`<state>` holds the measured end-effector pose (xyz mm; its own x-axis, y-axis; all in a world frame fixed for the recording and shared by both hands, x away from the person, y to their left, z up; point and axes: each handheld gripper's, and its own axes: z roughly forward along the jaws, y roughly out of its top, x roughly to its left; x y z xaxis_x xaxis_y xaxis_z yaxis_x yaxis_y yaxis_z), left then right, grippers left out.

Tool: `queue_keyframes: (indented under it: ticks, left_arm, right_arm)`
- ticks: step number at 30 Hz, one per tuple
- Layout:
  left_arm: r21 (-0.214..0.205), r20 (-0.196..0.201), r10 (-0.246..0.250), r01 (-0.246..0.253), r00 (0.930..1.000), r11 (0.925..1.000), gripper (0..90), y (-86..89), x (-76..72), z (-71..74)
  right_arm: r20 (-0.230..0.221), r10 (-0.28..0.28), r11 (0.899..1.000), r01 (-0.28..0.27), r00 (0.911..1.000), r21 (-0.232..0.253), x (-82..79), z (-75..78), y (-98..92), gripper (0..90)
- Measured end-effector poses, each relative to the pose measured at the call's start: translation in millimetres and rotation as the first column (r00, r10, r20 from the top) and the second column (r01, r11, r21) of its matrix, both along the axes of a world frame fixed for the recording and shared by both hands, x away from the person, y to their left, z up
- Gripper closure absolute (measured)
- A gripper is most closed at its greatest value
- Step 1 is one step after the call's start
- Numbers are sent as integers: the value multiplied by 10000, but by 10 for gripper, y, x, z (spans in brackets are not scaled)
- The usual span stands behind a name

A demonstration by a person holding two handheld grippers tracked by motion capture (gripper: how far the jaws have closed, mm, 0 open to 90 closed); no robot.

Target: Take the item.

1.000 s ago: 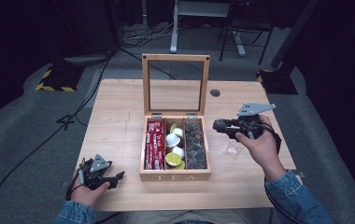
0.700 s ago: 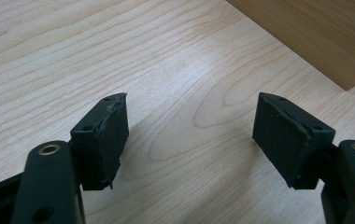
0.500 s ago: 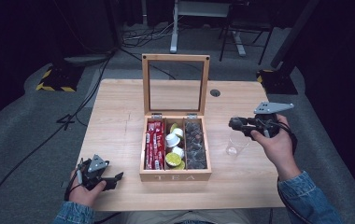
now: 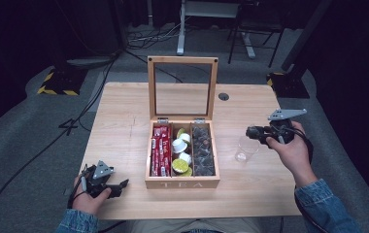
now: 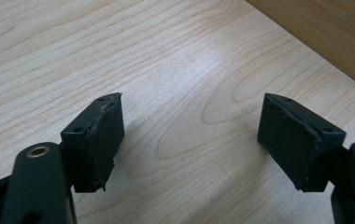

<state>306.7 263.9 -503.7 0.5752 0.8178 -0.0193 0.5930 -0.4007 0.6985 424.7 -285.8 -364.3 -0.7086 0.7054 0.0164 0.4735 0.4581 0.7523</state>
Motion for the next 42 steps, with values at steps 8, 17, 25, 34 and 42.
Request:
queue_keyframes:
  ticks: [8,17,25,34,42]
  left_arm:
    - [41,51,-4,3,10000,10000,230,3,-2,0]
    - [39,43,-2,1,10000,10000,230,3,-1,1]
    - [28,46,9,-9,10000,10000,229,3,1,0]
    - [-17,32,14,-14,10000,10000,226,-2,12,-1]
    - [-27,-47,-45,45,10000,10000,208,-4,34,-1]
  right_arm:
    - [-770,36,9976,-89,9970,-691,44,-127,21,691]
    - [-1328,29,9901,-216,9911,-1390,51,-214,76,690]
    - [-1271,-125,9878,-74,9918,-1554,53,-245,86,559]
    - [-1119,-234,9912,85,9934,-1318,40,-205,76,466]
    - [-726,-286,9966,228,9970,-787,36,-169,53,419]
